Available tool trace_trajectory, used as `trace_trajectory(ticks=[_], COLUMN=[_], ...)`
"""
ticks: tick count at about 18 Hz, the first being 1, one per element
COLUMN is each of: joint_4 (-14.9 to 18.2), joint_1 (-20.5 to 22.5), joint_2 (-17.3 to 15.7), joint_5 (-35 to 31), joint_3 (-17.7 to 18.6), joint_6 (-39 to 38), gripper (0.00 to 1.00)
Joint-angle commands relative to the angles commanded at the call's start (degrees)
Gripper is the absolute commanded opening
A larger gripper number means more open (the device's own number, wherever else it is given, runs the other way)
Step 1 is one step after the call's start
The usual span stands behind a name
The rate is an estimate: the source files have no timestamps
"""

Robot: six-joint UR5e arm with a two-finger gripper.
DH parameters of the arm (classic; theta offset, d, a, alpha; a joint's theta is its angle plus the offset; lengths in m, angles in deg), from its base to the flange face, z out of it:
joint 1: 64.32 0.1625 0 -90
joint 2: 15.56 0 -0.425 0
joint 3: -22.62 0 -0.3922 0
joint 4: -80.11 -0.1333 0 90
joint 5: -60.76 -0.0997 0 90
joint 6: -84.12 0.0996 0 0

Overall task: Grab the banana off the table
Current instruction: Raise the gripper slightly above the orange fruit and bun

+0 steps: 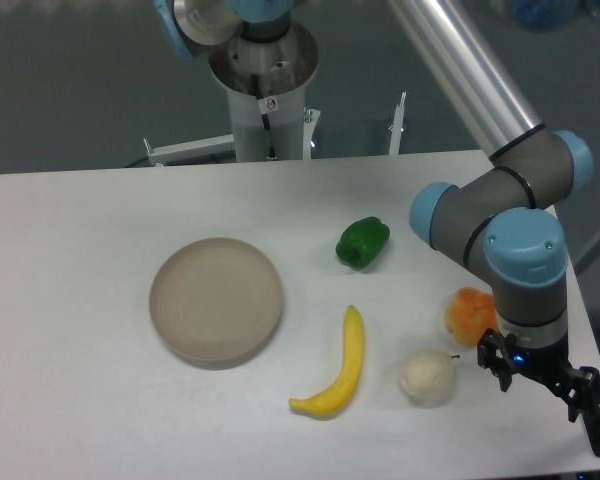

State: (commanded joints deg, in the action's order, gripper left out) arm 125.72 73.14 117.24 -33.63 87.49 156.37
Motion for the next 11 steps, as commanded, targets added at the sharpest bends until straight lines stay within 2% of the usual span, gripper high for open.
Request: trace_trajectory(ticks=[9,11], joint_4=[0.1,0.1], joint_1=[-0.1,-0.1], joint_2=[-2.3,-3.5], joint_5=[-0.2,-0.1], joint_3=[2.1,3.6], joint_6=[-1.1,-1.9], gripper=[1.0,1.0])
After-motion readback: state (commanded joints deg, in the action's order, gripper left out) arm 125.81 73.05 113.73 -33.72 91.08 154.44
